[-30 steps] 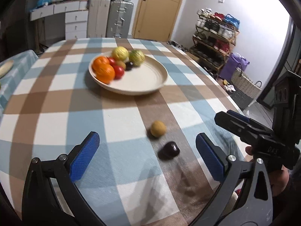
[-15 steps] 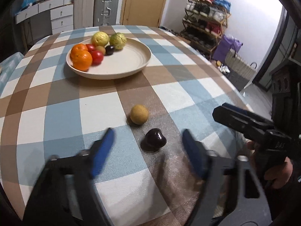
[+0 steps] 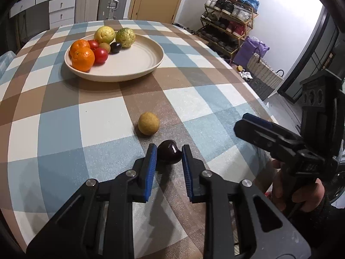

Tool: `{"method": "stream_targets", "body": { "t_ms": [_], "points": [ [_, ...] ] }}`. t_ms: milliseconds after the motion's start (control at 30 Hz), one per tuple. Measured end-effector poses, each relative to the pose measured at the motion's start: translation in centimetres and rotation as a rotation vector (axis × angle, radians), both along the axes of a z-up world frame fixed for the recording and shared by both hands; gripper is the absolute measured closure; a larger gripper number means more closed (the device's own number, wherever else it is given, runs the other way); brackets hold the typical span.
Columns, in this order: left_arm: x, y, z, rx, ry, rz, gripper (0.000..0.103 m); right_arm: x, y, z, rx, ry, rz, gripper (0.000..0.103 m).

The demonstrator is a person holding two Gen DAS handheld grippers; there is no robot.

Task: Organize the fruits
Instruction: 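Grasp the dark plum with the left gripper while the right gripper grasps the tan fruit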

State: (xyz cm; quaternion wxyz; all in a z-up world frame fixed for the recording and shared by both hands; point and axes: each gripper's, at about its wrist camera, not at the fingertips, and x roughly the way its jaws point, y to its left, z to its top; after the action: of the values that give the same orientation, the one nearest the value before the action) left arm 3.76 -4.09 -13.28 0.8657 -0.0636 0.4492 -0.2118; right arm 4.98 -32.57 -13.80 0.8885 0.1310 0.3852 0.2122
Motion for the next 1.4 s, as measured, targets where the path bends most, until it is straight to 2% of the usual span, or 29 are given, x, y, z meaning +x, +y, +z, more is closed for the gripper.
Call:
{"method": "stream_targets", "body": {
  "t_ms": [167,333,467,900,967,1033,1167,1233,1400],
  "points": [
    [-0.4,1.0,1.1,-0.036,-0.035,0.016,0.082,0.0,0.2,0.0,-0.012,0.009,0.007,0.0],
    [-0.9,2.4,1.9,-0.051,-0.061,0.031,0.082,0.0,1.2,0.7,-0.002,-0.014,0.066,0.0],
    [-1.6,4.2,2.4,-0.066,-0.082,0.06,0.082,0.5,2.6,0.5,0.001,0.012,0.108,0.0],
    [-2.3,10.3,1.5,-0.106,-0.078,0.146,0.082,2.5,7.5,-0.2,-0.038,0.047,0.191,0.001],
    [-2.2,10.7,1.3,-0.12,-0.073,0.152,0.082,2.8,8.3,-0.2,-0.052,0.052,0.202,0.006],
    [-2.2,11.3,1.2,-0.13,-0.07,0.154,0.082,3.1,9.1,-0.2,-0.078,0.07,0.21,0.016],
    [-2.1,11.9,1.0,-0.146,-0.07,0.16,0.082,3.5,10.3,0.0,-0.121,0.066,0.231,0.025],
    [-2.0,12.1,0.8,-0.156,-0.064,0.163,0.082,3.6,10.8,0.0,-0.126,0.069,0.247,0.043],
    [-1.9,12.4,0.8,-0.165,-0.063,0.17,0.082,4.5,11.7,-0.4,-0.157,0.096,0.245,0.051]
  ]
}}
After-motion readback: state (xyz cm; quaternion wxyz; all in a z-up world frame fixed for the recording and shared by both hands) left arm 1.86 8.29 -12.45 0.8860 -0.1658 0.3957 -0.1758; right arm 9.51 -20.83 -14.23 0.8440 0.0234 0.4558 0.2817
